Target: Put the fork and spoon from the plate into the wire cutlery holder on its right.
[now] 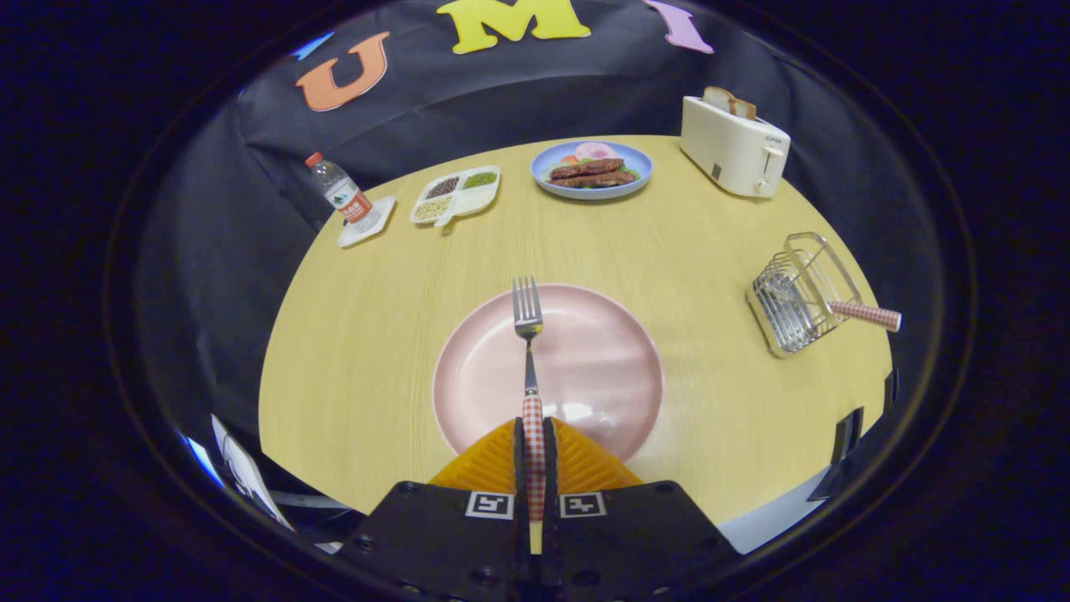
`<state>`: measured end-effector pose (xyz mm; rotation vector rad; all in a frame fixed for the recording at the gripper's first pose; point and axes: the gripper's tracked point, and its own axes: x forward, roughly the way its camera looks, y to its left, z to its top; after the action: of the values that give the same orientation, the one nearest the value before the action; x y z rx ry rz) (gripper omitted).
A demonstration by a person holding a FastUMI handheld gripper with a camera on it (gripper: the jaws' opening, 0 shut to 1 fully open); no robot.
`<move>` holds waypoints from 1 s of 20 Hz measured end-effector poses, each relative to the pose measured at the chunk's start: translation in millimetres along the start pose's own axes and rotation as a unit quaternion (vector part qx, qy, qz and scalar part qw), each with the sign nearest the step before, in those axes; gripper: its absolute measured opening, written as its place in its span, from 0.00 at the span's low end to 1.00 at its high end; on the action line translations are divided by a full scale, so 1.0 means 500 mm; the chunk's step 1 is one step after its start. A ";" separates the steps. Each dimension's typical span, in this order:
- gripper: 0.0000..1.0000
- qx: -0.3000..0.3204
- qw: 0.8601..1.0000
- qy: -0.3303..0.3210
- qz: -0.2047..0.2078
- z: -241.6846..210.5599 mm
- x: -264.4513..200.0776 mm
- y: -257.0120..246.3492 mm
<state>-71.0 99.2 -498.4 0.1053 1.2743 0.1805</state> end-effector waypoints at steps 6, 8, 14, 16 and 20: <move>0.05 -0.003 1.000 -0.012 0.021 0.061 -0.110 -0.111; 0.05 -0.010 1.000 -0.010 0.026 0.081 -0.143 -0.155; 0.05 -0.035 0.999 0.013 0.015 0.151 -0.230 -0.311; 0.05 -0.035 0.999 0.017 0.008 0.178 -0.254 -0.361; 0.05 -0.057 0.997 0.050 -0.014 0.205 -0.267 -0.440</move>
<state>6.4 -140.3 -382.2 -0.0188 1.3625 0.2364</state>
